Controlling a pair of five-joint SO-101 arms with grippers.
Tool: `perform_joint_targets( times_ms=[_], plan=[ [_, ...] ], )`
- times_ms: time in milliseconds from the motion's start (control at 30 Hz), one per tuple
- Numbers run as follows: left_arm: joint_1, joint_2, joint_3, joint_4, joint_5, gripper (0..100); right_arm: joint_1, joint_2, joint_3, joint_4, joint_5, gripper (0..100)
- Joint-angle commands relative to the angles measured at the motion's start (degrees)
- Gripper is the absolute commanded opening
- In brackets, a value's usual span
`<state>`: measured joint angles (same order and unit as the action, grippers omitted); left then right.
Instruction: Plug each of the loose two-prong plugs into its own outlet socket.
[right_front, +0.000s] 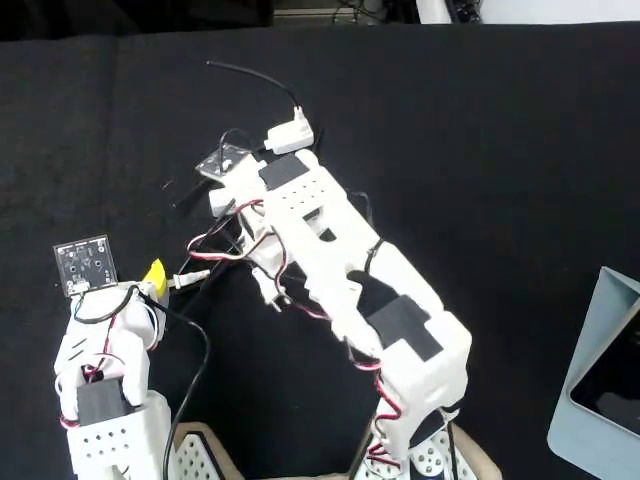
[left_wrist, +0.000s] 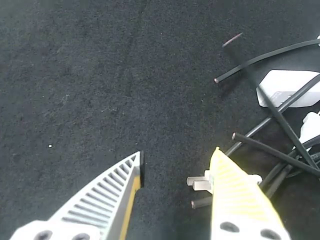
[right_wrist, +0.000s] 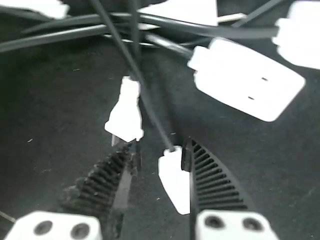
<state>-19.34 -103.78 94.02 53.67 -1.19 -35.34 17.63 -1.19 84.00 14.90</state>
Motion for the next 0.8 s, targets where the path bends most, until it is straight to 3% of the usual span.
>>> perform_joint_targets(
  times_ms=[0, 200, 367, 767],
  plan=[
    [0.31, -0.44, -0.4, -1.41, -0.62, 23, -3.87, -2.68, -0.22, 1.05, -0.53, 13.5],
    [0.31, -0.44, -0.4, -1.32, -0.62, 23, -6.42, 1.27, -0.31, 0.62, -0.62, 13.5],
    [0.31, -0.44, -0.4, -1.32, -0.62, 23, -6.42, 5.41, -0.75, 0.62, -5.8, 13.8],
    [0.31, -0.44, -0.4, -1.23, -2.81, 22, -6.24, 8.4, -0.31, -4.31, -6.15, 13.5]
  ],
)
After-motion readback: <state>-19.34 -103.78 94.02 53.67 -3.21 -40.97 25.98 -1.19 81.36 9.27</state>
